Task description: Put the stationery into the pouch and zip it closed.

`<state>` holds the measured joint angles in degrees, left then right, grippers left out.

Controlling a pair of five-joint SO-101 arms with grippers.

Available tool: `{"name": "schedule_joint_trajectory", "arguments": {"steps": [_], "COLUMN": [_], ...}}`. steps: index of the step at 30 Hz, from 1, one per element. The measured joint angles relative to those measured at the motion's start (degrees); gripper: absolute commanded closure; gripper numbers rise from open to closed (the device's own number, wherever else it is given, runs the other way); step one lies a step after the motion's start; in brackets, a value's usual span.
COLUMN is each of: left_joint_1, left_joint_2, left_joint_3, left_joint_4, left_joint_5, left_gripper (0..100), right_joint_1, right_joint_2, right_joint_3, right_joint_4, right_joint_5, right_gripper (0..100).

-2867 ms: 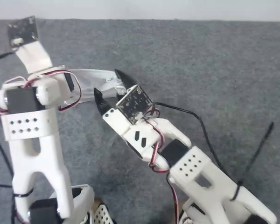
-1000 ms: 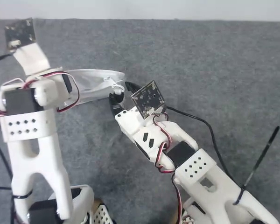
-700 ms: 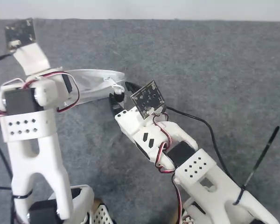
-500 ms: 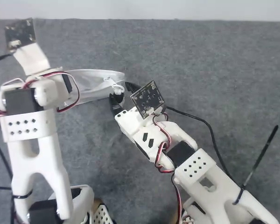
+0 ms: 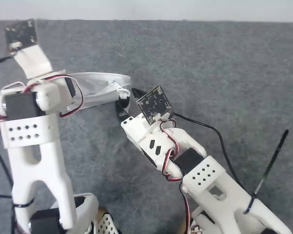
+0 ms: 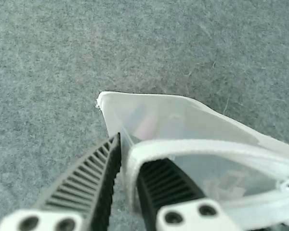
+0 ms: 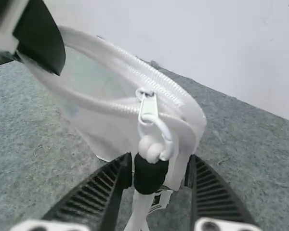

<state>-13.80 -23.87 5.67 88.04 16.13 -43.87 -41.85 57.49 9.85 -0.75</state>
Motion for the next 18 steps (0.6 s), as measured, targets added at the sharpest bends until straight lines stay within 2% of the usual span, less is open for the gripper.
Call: {"name": "schedule_joint_trajectory", "arguments": {"steps": [8, 18], "left_joint_1": [0.00, 0.00], "left_joint_2": [0.00, 0.00], "left_joint_3": [0.35, 0.44], "left_joint_4": [0.00, 0.00], "left_joint_5": [0.00, 0.00], "left_gripper": [99, 99], "right_joint_1": [0.09, 0.00], "right_joint_2": [0.00, 0.00], "right_joint_3": [0.00, 0.00], "right_joint_4": [-2.46, -1.49], "right_joint_5": [0.00, 0.00], "right_gripper": [99.1, 99.2]}}
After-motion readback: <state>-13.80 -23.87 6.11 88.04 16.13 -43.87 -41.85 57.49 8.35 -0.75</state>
